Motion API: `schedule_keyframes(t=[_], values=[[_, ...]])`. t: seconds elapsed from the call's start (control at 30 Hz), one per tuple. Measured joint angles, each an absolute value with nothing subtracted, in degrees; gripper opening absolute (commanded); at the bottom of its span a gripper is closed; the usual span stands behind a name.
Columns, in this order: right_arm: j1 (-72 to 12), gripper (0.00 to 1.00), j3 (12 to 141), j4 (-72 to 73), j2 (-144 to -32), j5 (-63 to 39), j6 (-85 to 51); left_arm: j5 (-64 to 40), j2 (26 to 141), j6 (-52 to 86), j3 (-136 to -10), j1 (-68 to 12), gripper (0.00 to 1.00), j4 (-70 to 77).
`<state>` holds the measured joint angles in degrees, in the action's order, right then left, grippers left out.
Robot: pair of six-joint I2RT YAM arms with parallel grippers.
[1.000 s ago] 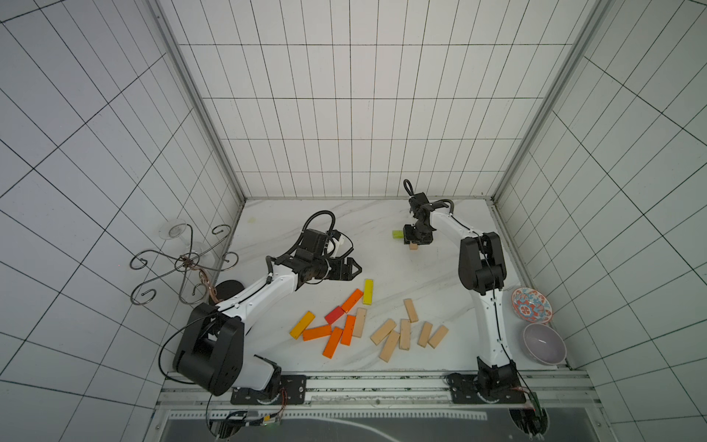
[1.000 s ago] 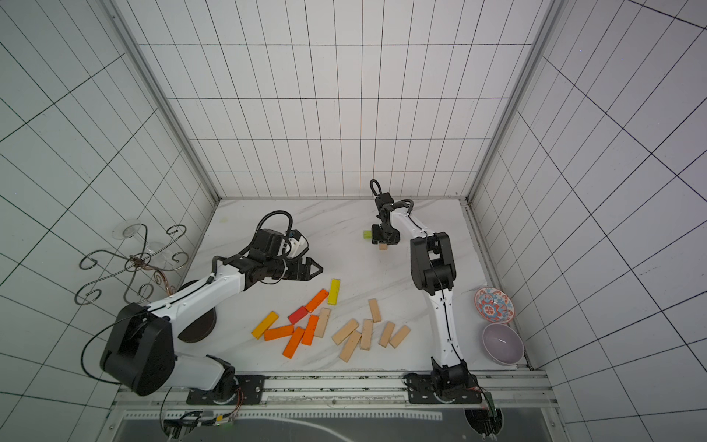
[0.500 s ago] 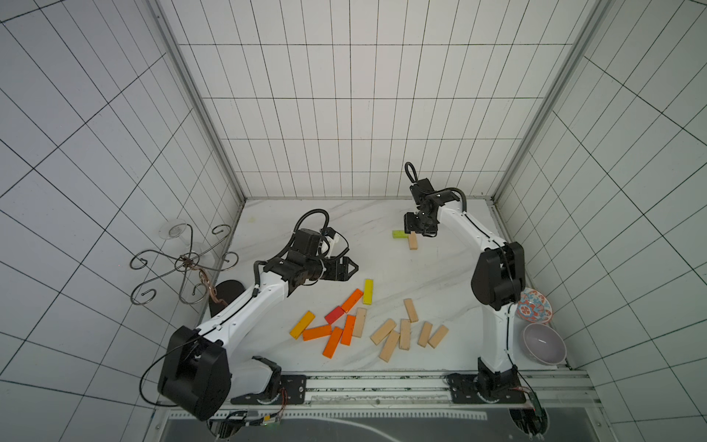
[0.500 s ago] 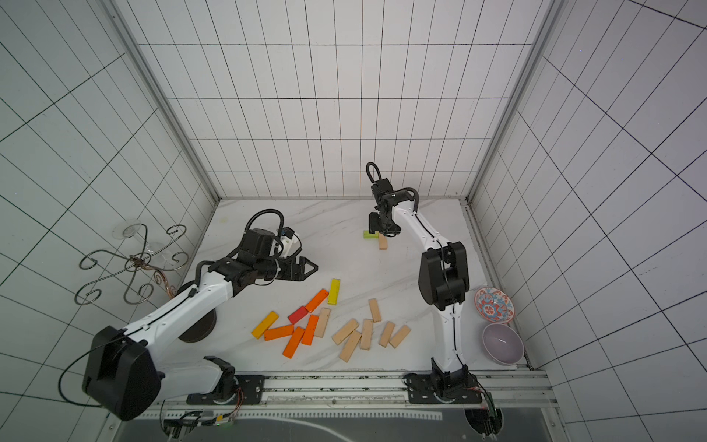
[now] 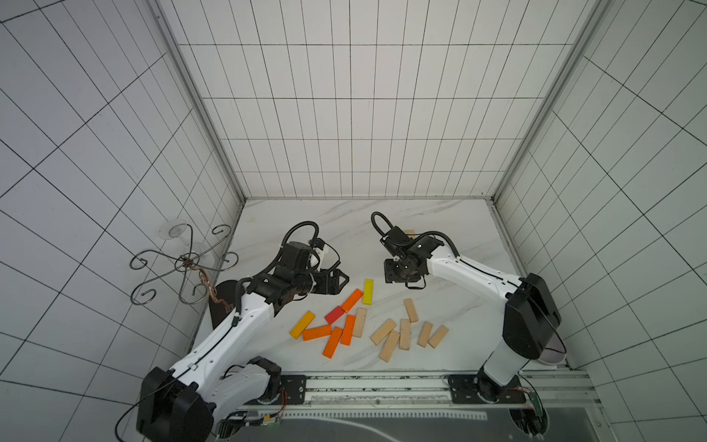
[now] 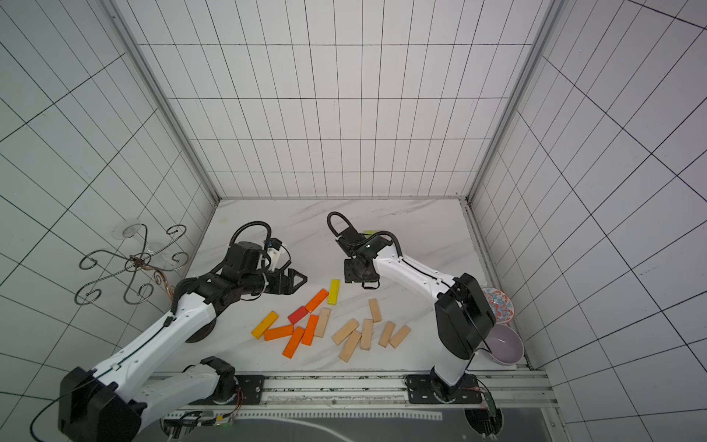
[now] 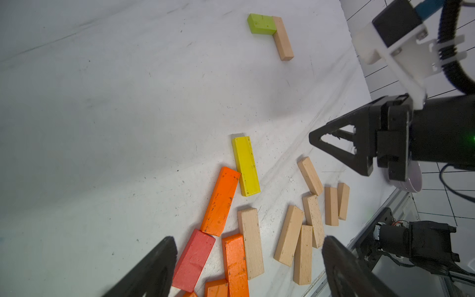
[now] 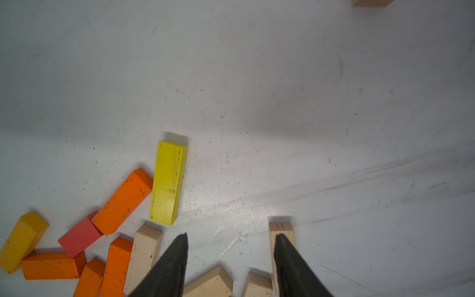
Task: Assemble a giraffe with building blocks
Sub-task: Pick up the building block from the center of the board.
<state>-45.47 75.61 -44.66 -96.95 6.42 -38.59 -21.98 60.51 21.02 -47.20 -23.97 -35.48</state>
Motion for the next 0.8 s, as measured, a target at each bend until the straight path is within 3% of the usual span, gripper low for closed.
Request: schedule_keyframes(t=[0.3,0.8], values=[[-56.7,0.57,68.2,-40.6,-96.7,4.8,-52.5,-21.3,57.1,22.2,-44.8,-24.0,0.88,-37.4],[-61.5,0.51,55.3,-42.3,-86.7,5.5,-68.2,-20.7,56.0,22.6,-43.1,-26.7,0.84,-37.5]])
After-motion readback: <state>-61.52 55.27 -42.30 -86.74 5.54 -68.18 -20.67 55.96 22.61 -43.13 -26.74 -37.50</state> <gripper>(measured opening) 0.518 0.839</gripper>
